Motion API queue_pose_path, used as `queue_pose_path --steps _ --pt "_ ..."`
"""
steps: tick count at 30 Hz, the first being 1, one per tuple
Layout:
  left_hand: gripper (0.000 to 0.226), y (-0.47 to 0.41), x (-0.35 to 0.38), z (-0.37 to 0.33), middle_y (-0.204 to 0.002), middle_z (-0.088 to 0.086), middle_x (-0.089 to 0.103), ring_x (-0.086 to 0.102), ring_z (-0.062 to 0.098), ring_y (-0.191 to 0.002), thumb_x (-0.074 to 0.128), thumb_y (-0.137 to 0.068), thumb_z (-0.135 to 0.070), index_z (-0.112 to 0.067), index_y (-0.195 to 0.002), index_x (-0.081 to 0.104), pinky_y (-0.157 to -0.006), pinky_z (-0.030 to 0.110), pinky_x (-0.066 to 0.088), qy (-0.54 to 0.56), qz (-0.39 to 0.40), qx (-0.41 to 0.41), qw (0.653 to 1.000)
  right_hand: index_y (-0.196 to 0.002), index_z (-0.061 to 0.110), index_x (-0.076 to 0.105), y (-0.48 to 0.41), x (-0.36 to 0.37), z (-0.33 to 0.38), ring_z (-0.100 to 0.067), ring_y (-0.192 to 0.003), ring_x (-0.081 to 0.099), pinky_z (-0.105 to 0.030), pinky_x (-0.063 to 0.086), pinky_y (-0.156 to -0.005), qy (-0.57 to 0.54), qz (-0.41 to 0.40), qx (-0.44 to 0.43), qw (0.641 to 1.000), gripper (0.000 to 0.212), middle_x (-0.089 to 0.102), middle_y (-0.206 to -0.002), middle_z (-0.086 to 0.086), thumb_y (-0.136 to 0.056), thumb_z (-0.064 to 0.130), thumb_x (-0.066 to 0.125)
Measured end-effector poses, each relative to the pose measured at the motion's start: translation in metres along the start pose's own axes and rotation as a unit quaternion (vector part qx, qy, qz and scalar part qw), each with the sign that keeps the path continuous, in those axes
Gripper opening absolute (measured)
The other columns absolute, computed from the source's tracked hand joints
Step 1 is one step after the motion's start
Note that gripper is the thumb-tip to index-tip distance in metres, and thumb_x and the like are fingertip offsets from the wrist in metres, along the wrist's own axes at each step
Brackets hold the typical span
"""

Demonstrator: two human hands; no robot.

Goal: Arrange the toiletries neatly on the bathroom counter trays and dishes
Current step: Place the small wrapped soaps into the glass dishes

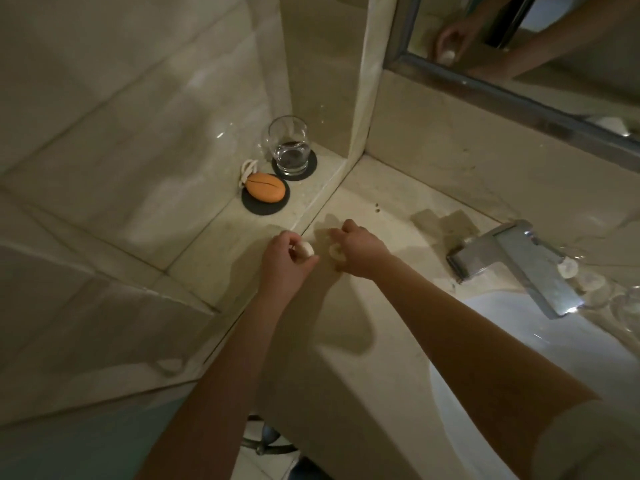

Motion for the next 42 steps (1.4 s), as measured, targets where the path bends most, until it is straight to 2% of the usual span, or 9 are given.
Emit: queue_pose_path --steps 4,9,11,16,23,30,35,40,42 --pt "0.037 0.004 -0.004 0.000 -0.105 0.001 0.061 0.061 0.016 -0.094 0.075 -0.074 -0.011 -0.016 -0.106 0.056 -0.084 0.031 0.054 0.045 0.014 -0.009 0.999 -0.126 0.012 0.049 -0.003 0.002 0.004 -0.032 -0.098 0.056 -0.034 0.045 -0.074 -0.007 -0.007 -0.007 1.000 0.046 0.045 -0.120 -0.013 -0.084 0.023 0.062" --pt "0.046 0.017 -0.002 -0.008 -0.112 0.005 0.065 0.064 0.016 -0.098 0.076 -0.072 -0.007 -0.014 -0.114 0.061 -0.086 0.030 0.055 0.079 0.022 0.012 0.997 -0.119 0.009 0.054 0.020 -0.011 -0.009 -0.030 -0.092 0.057 -0.033 0.046 -0.073 -0.094 -0.069 0.015 0.993 0.042 0.047 -0.114 -0.011 -0.080 0.019 0.065" --pt "0.048 0.024 0.000 -0.017 -0.110 0.007 0.067 0.066 0.019 -0.097 0.077 -0.070 -0.005 -0.013 -0.114 0.062 -0.082 0.030 0.056 0.109 0.025 0.014 0.994 -0.117 0.006 0.056 0.041 -0.025 -0.016 -0.028 -0.089 0.057 -0.031 0.046 -0.074 -0.154 -0.138 0.014 0.978 0.044 0.050 -0.112 -0.011 -0.076 0.016 0.069" --pt "0.048 0.051 0.016 -0.059 -0.104 -0.007 0.058 0.059 0.009 -0.091 0.076 -0.073 -0.008 -0.014 -0.118 0.061 -0.067 0.010 0.049 0.094 0.068 0.074 0.990 -0.109 0.006 0.061 0.118 -0.052 -0.044 -0.013 -0.071 0.049 -0.023 0.041 -0.068 -0.239 -0.260 0.015 0.935 0.043 0.053 -0.102 -0.006 -0.070 0.013 0.077" --pt "0.045 0.103 0.076 -0.124 -0.102 0.000 0.057 0.058 0.011 -0.086 0.077 -0.069 0.001 -0.004 -0.112 0.063 -0.071 0.000 0.046 0.074 0.130 0.186 0.971 -0.103 0.010 0.064 0.233 -0.063 -0.107 0.000 -0.062 0.046 -0.010 0.039 -0.065 -0.292 -0.341 0.092 0.889 0.039 0.048 -0.093 0.000 -0.067 0.008 0.079" --pt "0.045 0.160 0.162 -0.199 -0.105 0.002 0.053 0.055 0.012 -0.088 0.079 -0.067 -0.005 -0.005 -0.110 0.065 -0.075 0.001 0.041 0.002 0.200 0.311 0.929 -0.101 0.009 0.065 0.326 -0.049 -0.192 -0.002 -0.062 0.051 -0.002 0.039 -0.062 -0.317 -0.387 0.209 0.840 0.039 0.049 -0.095 0.002 -0.065 0.008 0.080" --pt "0.047 0.182 0.229 -0.245 -0.117 0.009 0.052 0.057 0.020 -0.102 0.075 -0.072 -0.008 -0.006 -0.116 0.061 -0.090 0.023 0.046 -0.036 0.237 0.340 0.909 -0.102 0.013 0.063 0.363 -0.033 -0.257 -0.002 -0.063 0.053 -0.009 0.040 -0.060 -0.350 -0.388 0.288 0.802 0.038 0.051 -0.098 0.004 -0.068 0.010 0.079" --pt "0.049 0.183 0.295 -0.275 -0.125 0.008 0.050 0.051 0.021 -0.114 0.072 -0.074 -0.009 -0.008 -0.121 0.059 -0.087 0.007 0.028 -0.099 0.258 0.332 0.902 -0.102 0.013 0.058 0.377 -0.016 -0.326 -0.015 -0.070 0.061 -0.019 0.043 -0.060 -0.376 -0.373 0.342 0.776 0.036 0.058 -0.101 -0.003 -0.071 0.009 0.073" --pt "0.047 0.180 0.320 -0.281 -0.123 0.010 0.051 0.053 0.024 -0.112 0.073 -0.073 -0.010 -0.007 -0.118 0.061 -0.089 0.010 0.031 -0.116 0.262 0.323 0.902 -0.104 0.015 0.057 0.377 -0.012 -0.352 -0.017 -0.075 0.064 -0.021 0.043 -0.061 -0.382 -0.360 0.357 0.773 0.037 0.060 -0.097 -0.002 -0.071 0.009 0.071"
Point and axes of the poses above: each hand's wrist, its own y-axis away from the middle knuckle, its own x-axis out of the palm, z = x × y, the point moved 5 cm from there along -y, towards the middle knuckle
